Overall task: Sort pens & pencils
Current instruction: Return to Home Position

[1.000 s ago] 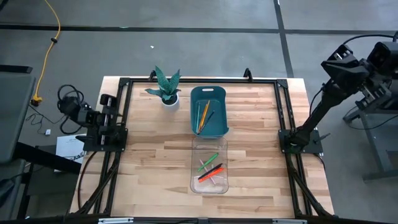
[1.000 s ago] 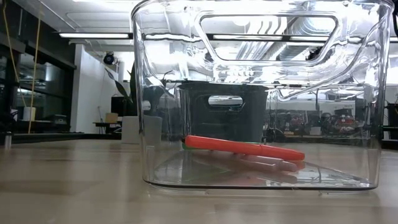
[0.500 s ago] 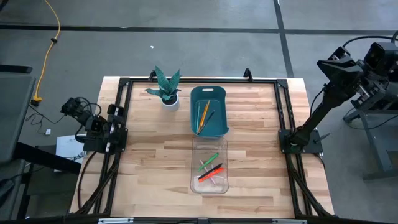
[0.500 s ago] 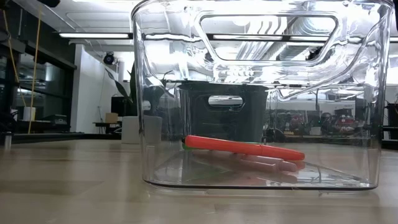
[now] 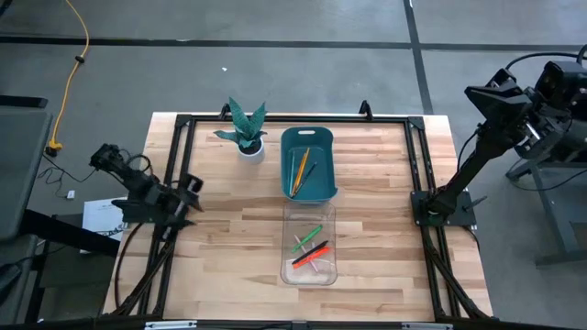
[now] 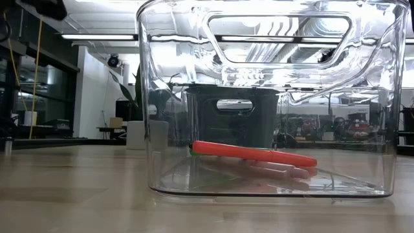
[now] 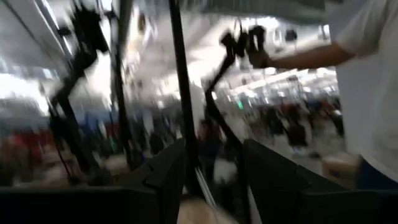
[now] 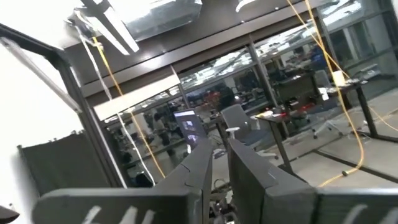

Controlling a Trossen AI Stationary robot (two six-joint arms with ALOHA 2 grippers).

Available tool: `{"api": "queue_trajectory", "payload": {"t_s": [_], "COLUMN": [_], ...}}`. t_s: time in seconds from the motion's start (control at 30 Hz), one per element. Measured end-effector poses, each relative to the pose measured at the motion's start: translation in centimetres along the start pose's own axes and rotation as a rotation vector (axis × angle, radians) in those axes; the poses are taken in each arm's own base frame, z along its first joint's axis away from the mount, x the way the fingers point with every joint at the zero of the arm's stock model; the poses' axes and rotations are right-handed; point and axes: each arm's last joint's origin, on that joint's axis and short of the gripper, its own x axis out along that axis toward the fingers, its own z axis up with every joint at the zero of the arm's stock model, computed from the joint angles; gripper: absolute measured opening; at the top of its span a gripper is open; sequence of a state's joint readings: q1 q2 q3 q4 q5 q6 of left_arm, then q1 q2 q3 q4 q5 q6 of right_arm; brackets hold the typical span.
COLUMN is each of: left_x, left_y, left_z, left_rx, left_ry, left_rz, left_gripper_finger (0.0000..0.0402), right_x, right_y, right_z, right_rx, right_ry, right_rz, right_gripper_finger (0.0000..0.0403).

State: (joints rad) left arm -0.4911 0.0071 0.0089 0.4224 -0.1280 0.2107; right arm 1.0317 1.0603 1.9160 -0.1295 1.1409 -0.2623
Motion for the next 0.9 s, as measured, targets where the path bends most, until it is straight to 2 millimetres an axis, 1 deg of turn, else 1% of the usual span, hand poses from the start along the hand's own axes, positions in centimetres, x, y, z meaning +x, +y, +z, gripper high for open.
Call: {"api": "queue_trajectory", "payload": {"t_s": [0.1,0.27,0.47,0.6,0.8,0.9], "left_x": [0.0,-0.1,-0.3,-0.4,-0.5,-0.4], "left_y": [-0.2,-0.5,-1.0,-1.2,-1.2,-1.1], "left_z": [-0.7,-1.3,-2.1,-2.3,-2.5,-2.5], "left_rx": [-0.043,-0.047,-0.054,-0.057,-0.016,0.021], "left_ry": [0.071,0.129,0.192,0.217,0.225,0.230], "left_rz": [-0.019,-0.114,-0.238,-0.292,-0.292,-0.255], "left_gripper_finger": [0.0152,0.0152,0.0152,0.0152,0.0151,0.0140], "right_x": [0.0,0.0,0.3,0.4,0.4,0.5], "right_y": [0.0,0.0,0.8,1.0,1.4,1.8], "right_z": [0.0,-0.1,-0.5,-0.4,-0.2,-0.4], "right_rx": [0.011,0.038,0.042,0.057,0.103,0.117], "right_ry": [0.002,0.004,0.005,-0.012,-0.049,-0.052], "right_rz": [-0.008,-0.014,-0.017,-0.004,0.109,0.138], "right_gripper_finger": [0.0041,0.0041,0.0041,0.0041,0.0041,0.0041]}}
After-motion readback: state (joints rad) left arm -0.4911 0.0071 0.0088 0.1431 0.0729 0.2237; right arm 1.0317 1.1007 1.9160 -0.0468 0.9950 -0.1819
